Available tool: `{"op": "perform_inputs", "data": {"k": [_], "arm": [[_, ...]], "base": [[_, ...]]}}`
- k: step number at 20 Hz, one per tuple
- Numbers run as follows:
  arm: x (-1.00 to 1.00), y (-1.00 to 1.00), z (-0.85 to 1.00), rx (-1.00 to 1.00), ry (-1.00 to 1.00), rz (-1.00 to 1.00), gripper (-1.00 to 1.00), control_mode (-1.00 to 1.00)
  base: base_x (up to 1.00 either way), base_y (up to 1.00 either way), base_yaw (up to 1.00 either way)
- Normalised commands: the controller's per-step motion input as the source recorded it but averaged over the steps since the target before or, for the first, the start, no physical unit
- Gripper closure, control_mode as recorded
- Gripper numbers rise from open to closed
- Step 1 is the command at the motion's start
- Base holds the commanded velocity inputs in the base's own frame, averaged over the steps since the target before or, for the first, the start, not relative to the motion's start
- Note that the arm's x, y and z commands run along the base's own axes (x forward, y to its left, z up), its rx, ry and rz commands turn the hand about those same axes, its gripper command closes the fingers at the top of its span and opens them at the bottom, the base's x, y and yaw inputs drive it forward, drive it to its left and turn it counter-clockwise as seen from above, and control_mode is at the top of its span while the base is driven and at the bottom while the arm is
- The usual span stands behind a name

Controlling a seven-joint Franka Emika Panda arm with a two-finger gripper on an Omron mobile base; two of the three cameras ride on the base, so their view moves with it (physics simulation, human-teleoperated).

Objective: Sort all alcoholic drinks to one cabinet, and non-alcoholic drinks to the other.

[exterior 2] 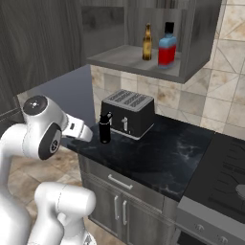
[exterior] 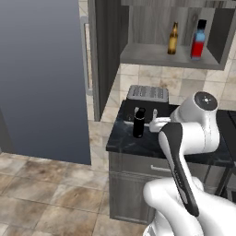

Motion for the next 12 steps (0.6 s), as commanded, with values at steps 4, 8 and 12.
{"op": "perform_inputs", "data": {"k": [4,8,12], "arm": [[0.30,0.00,-0.17,-0.02,0.00,0.00,-1.00,-1.00],[0.26,0.00,-0.14,-0.02,0.00,0.00,-1.00,-1.00],[0.25,0.00,-0.09,-0.01,0.00,0.00,-1.00,-1.00]], "base": [[0.00,0.00,0.00],[0.00,0.00,0.00],[0.00,0.00,0.00]]}}
